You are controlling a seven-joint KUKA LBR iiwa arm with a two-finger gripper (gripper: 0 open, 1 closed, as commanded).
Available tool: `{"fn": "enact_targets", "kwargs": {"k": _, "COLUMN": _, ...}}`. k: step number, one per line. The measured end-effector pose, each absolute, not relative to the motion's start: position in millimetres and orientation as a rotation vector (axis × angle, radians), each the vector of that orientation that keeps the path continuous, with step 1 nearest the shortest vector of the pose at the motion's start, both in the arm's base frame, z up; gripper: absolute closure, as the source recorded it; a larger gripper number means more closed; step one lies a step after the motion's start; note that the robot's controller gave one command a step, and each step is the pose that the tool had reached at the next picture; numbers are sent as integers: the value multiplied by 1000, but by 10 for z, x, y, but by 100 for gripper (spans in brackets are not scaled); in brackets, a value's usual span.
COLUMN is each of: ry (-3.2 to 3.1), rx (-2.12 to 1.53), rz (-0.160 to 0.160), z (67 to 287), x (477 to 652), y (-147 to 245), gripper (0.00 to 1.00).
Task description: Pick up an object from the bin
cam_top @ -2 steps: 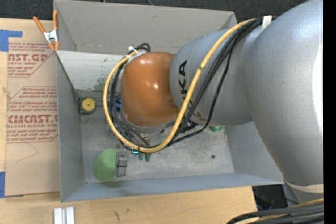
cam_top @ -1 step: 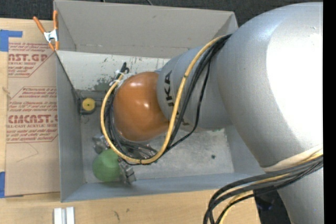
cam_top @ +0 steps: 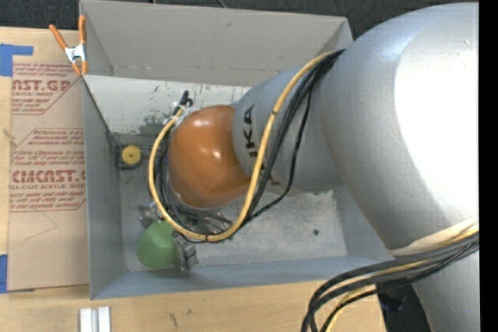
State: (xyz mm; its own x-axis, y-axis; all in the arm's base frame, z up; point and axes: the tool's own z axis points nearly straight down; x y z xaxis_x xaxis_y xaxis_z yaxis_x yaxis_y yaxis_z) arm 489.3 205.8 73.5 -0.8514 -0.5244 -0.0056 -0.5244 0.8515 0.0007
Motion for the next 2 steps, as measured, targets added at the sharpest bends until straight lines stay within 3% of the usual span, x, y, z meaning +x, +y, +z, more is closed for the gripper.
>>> {"fn": "enact_targets", "kwargs": {"k": 1, "ry": 2999, "rx": -904, "rz": 3, "z": 1808, "x": 5015, "y": 2145, "gripper": 100}}
{"fn": "enact_targets", "kwargs": {"k": 2, "ry": 2991, "rx": -923, "rz": 2, "z": 2496, "x": 5141, "y": 2099, "gripper": 100}}
